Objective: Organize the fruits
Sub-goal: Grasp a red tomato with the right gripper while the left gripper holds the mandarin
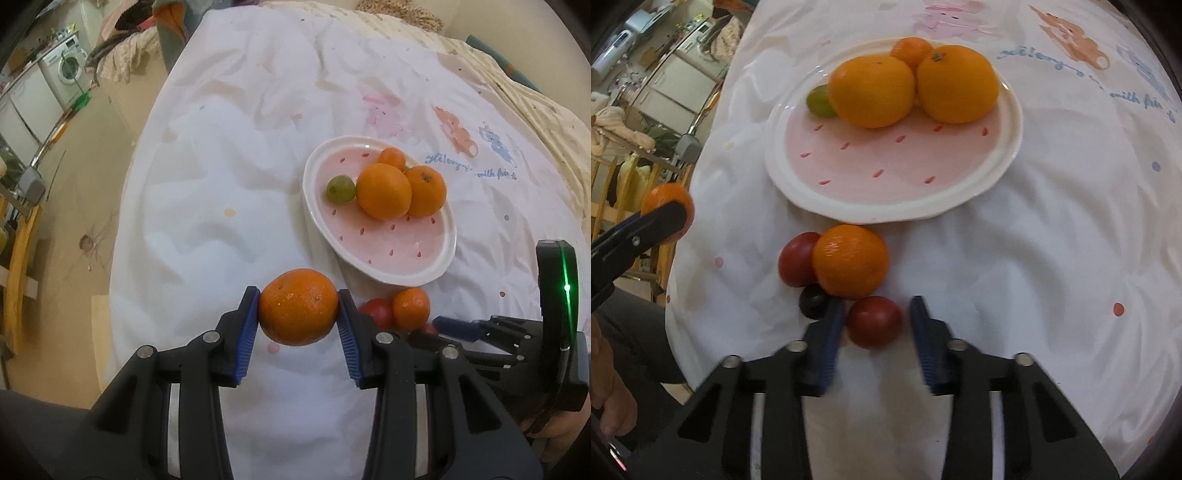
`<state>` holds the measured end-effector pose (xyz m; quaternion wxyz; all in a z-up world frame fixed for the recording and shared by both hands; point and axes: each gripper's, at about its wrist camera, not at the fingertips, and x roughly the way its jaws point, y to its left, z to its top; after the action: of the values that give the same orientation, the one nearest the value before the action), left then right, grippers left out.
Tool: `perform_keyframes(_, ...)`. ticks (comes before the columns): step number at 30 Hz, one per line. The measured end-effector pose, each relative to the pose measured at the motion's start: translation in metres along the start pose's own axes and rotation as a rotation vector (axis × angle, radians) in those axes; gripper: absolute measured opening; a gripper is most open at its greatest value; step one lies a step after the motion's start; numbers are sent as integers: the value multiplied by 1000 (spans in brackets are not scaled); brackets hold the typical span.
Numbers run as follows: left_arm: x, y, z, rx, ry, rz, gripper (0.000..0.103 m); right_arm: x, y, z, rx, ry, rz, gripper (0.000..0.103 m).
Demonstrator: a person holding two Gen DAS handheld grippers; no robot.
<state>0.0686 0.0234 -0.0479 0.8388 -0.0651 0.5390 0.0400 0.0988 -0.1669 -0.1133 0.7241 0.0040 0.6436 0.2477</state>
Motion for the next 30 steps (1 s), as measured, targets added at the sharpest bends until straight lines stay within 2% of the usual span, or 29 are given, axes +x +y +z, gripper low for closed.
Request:
perform_keyframes(9, -1, 5, 0, -7, -14, 25, 37, -10, -8, -5, 26, -12, 19, 33)
perform_keyframes(16, 2, 10, -1, -15, -10, 42, 37, -32, -13, -18, 70, -60, 29, 33)
perform_keyframes(21, 0, 7, -3, -1, -27, 53, 37, -57, -26, -27, 124, -135, 26, 33)
perform_keyframes(25, -1, 6, -5, 9, -45, 60, 37, -73, -48, -29, 232, -197, 41, 33)
perform_keyframes(30, -5, 7, -6, 9, -60, 55, 37, -99, -61, -30, 299, -309, 59, 33)
